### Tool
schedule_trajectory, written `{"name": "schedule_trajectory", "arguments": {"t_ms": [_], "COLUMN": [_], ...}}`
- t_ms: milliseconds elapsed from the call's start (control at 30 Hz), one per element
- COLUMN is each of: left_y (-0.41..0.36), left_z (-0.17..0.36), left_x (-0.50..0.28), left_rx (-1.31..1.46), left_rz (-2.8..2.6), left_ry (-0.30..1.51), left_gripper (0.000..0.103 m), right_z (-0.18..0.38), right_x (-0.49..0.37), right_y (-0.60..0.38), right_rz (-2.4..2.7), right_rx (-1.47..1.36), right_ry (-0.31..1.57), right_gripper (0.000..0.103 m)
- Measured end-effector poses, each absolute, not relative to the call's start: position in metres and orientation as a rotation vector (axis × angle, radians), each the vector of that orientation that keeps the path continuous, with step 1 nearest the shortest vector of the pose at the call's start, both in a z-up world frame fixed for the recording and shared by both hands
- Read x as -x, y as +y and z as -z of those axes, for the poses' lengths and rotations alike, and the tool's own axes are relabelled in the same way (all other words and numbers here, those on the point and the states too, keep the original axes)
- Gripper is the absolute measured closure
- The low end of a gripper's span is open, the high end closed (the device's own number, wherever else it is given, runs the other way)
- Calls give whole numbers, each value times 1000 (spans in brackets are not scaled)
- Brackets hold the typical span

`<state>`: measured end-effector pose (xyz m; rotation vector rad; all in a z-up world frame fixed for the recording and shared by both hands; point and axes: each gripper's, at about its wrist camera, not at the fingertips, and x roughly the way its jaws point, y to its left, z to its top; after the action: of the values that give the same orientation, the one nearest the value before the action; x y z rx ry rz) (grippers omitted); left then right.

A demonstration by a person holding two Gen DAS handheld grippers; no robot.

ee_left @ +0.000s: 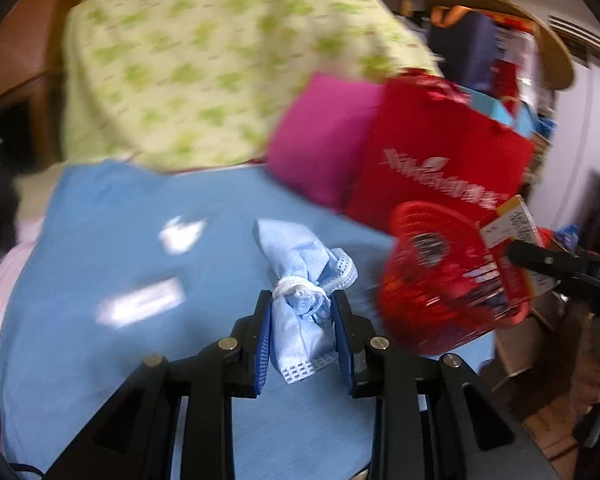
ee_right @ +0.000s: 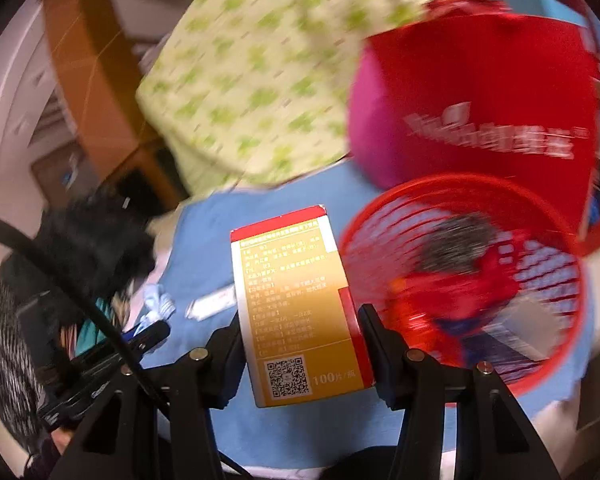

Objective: Collect trash
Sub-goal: 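Carry the orange box and blue mask to the red basket and open the left gripper, then open the right gripper over the basket while the left moves toward the white carton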

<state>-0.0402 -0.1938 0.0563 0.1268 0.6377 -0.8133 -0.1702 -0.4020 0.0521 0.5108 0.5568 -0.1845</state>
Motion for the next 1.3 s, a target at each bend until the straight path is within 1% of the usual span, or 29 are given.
{"name": "schedule_trajectory", "arguments": {"t_ms": [167, 267, 367, 433, 467, 500, 533, 567, 600, 733, 967, 1167, 1300], "left_y": [-268, -307, -343, -360, -364, -365, -364, -361, -357, -325, -234, -141, -87], "left_z": [-78, -79, -73, -69, -68, -66, -64, -62, -61, -59, -39, -9, 9], "left_x": [47, 53, 60, 62, 63, 65, 67, 68, 69, 72, 65, 41, 23], "left_rx": [-162, -220, -277, -301, -308, -306, -305, -312, -317, -312, -303, -281, -259], "left_rz": [933, 965, 978, 977, 967, 955, 955, 955, 950, 915, 757, 526, 372], "left_ry": [650, 641, 651, 667, 670, 668, 668, 676, 681, 678, 692, 729, 740], "left_gripper": [72, 72, 67, 53, 36, 32, 32, 32, 32, 32, 32, 32, 32], "right_z": [-57, -53, -47, -41, -39, -36, -32, -29, -26, -21, -33, -65, -85], "right_x": [206, 218, 221, 221, 219, 217, 217, 215, 214, 219, 238, 225, 198], "right_y": [-462, -492, -515, -533, -538, -544, -550, -553, -557, -559, -525, -480, -443], "right_rz": [279, 308, 319, 322, 319, 312, 303, 298, 292, 234, 202, 97, -16], "right_rx": [-670, -759, -831, -881, -899, -922, -946, -967, -994, -1039, -922, -796, -729], "right_ry": [455, 414, 386, 363, 355, 347, 335, 324, 310, 264, 263, 284, 304], "right_gripper": [47, 46, 46, 46, 45, 41, 34, 31, 27, 27, 27, 27, 26]}}
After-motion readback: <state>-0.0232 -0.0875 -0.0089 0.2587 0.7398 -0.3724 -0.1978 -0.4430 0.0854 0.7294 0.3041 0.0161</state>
